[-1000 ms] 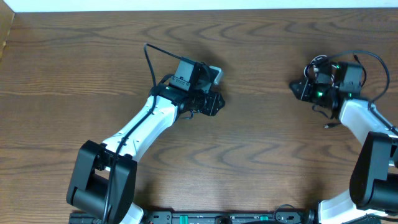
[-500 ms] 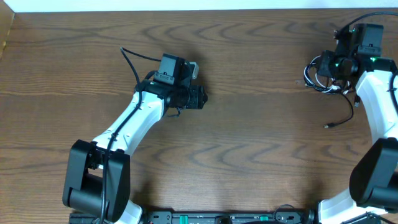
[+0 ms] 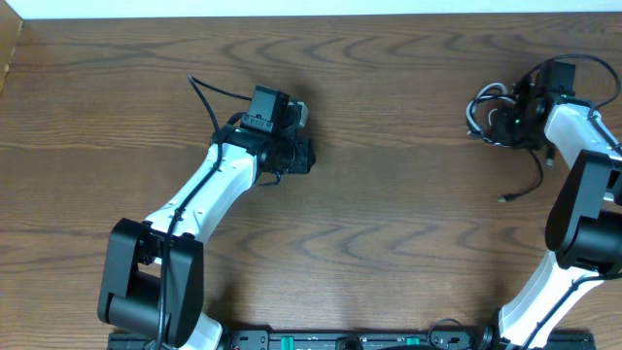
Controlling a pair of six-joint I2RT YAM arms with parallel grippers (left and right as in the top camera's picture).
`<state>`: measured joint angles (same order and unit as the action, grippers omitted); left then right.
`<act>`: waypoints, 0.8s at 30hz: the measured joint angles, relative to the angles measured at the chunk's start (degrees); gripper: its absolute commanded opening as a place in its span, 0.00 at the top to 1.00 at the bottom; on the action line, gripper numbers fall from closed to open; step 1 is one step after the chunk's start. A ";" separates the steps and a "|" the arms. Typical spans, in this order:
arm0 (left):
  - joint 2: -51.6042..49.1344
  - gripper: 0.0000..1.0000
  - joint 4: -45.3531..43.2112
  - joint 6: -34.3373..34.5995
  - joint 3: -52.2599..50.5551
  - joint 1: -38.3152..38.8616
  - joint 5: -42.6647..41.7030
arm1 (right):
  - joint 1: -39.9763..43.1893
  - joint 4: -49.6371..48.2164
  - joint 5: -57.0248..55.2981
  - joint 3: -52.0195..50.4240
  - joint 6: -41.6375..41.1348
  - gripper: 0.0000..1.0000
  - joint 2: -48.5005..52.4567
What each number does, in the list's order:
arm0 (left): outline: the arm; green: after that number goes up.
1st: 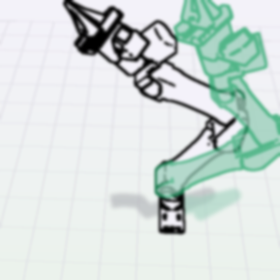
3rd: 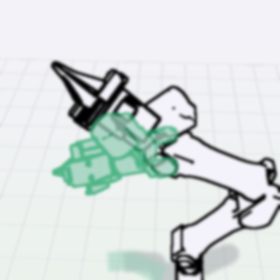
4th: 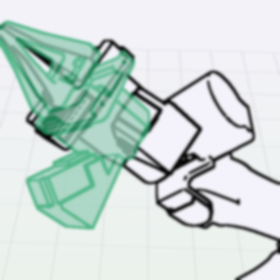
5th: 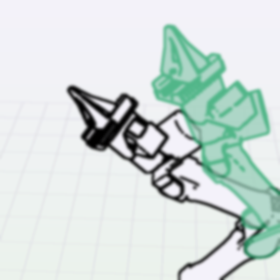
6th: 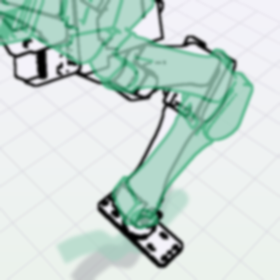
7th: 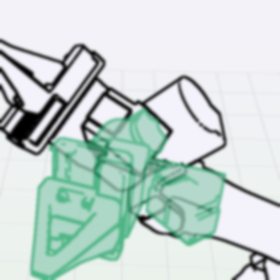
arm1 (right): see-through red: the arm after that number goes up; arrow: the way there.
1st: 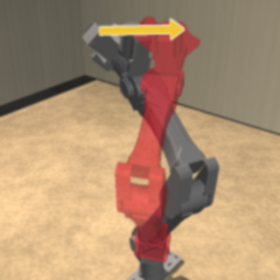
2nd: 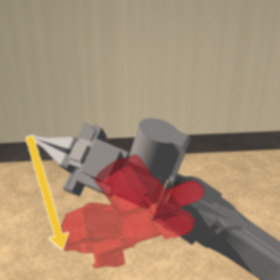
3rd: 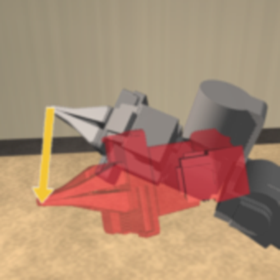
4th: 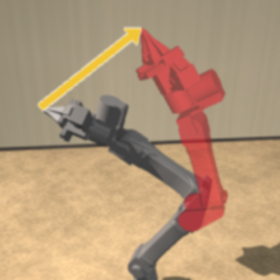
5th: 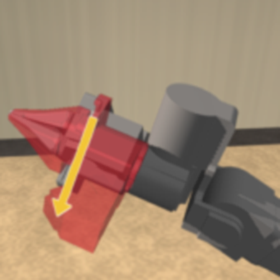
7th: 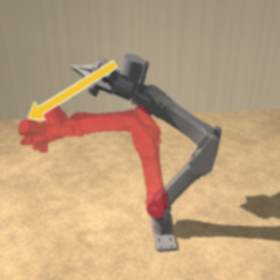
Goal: Untangle cables
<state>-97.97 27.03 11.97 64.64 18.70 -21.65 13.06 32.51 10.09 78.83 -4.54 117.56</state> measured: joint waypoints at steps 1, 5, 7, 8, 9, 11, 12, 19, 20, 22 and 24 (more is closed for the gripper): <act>0.00 0.75 -0.02 -0.02 -0.02 0.00 0.17 | -0.07 0.00 2.08 0.00 0.02 0.99 0.02; 0.00 0.75 -0.04 0.00 -0.04 0.00 2.60 | -1.07 -0.33 12.20 0.00 0.52 0.99 0.02; 0.00 0.75 -0.15 0.02 -0.07 0.00 4.04 | -1.92 -0.39 16.92 0.00 0.74 0.99 0.02; 0.00 0.75 -0.42 0.02 -0.07 0.00 4.46 | -2.51 -0.52 19.39 0.00 0.83 0.99 0.02; 0.00 0.75 -0.66 0.00 -0.07 0.00 4.87 | -3.15 -0.66 21.79 0.00 0.90 0.99 0.02; 0.00 0.75 -1.99 0.02 -0.13 0.00 5.51 | -4.46 -0.72 26.36 0.00 0.92 0.99 0.02; 0.00 0.74 -2.51 0.02 -0.13 0.00 5.55 | -5.27 -0.68 28.61 0.00 0.92 0.99 0.02; 0.00 0.68 -6.86 1.36 -0.24 0.00 6.16 | -12.28 0.94 35.82 -0.02 0.83 0.99 0.02; 0.00 0.66 -6.93 1.53 -0.24 0.00 6.19 | -13.68 0.96 36.33 -0.02 0.81 0.99 0.02; 0.00 0.58 -6.91 1.68 -0.24 0.00 6.49 | -16.61 0.98 36.92 -0.02 0.63 0.99 0.02; 0.00 0.56 -6.95 1.79 -0.24 0.00 6.56 | -19.15 1.01 37.13 -0.02 0.20 0.99 0.02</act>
<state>-97.97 20.08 13.76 64.40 18.70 -15.09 -6.09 33.52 47.22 78.81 -4.34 117.58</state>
